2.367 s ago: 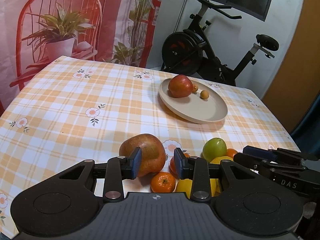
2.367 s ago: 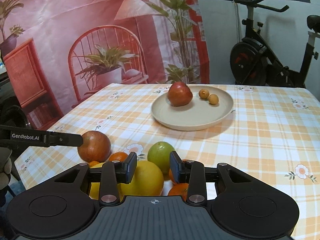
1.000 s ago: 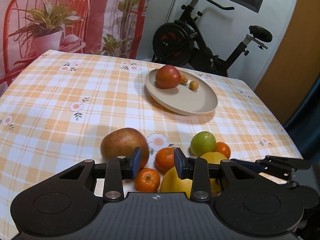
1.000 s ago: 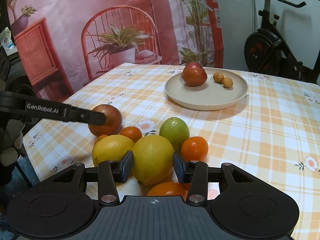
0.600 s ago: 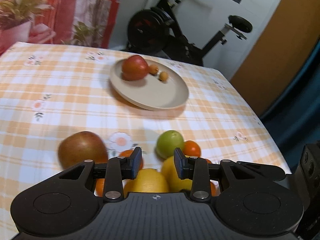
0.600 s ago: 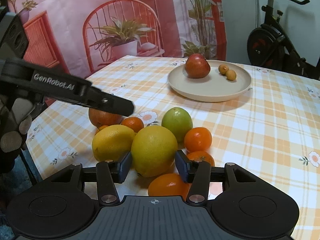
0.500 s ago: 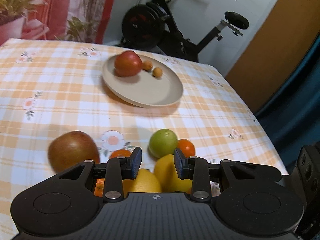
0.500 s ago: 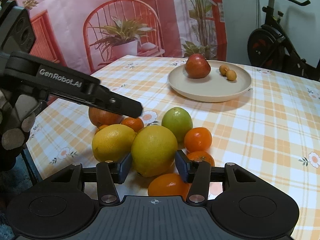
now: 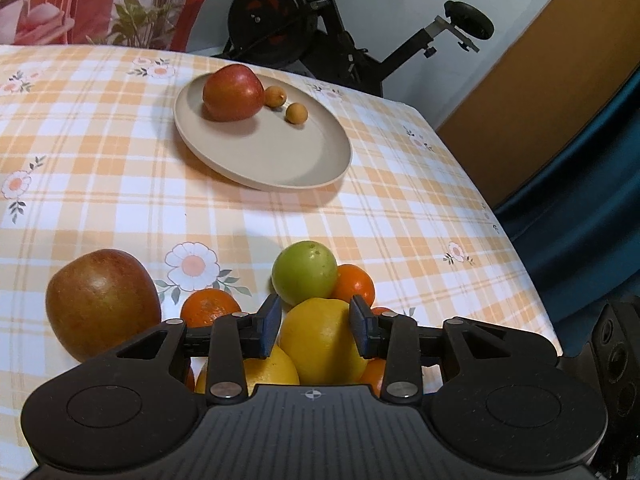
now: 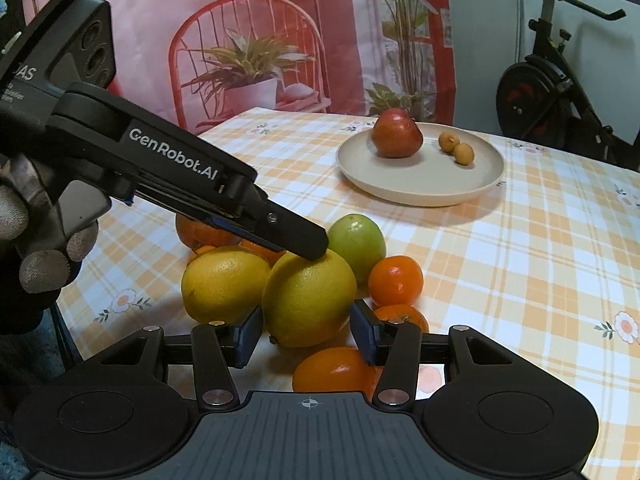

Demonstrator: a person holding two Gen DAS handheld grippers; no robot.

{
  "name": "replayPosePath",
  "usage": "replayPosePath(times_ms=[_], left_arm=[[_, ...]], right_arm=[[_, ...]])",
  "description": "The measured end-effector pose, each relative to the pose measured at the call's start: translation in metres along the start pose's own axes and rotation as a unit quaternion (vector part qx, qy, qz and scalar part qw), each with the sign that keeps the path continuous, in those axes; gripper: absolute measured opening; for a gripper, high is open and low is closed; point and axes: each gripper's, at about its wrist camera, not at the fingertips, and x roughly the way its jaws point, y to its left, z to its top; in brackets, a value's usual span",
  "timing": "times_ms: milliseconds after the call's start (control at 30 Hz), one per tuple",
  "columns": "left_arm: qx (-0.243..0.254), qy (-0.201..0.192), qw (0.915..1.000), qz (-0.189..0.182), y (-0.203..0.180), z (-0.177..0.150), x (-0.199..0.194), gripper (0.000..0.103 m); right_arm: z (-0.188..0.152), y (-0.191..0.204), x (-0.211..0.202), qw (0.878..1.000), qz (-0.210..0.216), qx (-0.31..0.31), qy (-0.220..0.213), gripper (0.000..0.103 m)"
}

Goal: Organize fruits
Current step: 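Grasp the yellow lemon with the right gripper while the left gripper presses on it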

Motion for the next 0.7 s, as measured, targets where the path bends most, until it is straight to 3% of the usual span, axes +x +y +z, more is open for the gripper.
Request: replayPosePath(times_ms=[700], left_arm=[[-0.022,0.005,0.9992,-0.032,0.009,-0.002,0.005,0.041]], right_arm=[[0.009,0.013,0.013,0.998,-0.039,-0.033,0.021,0.051]])
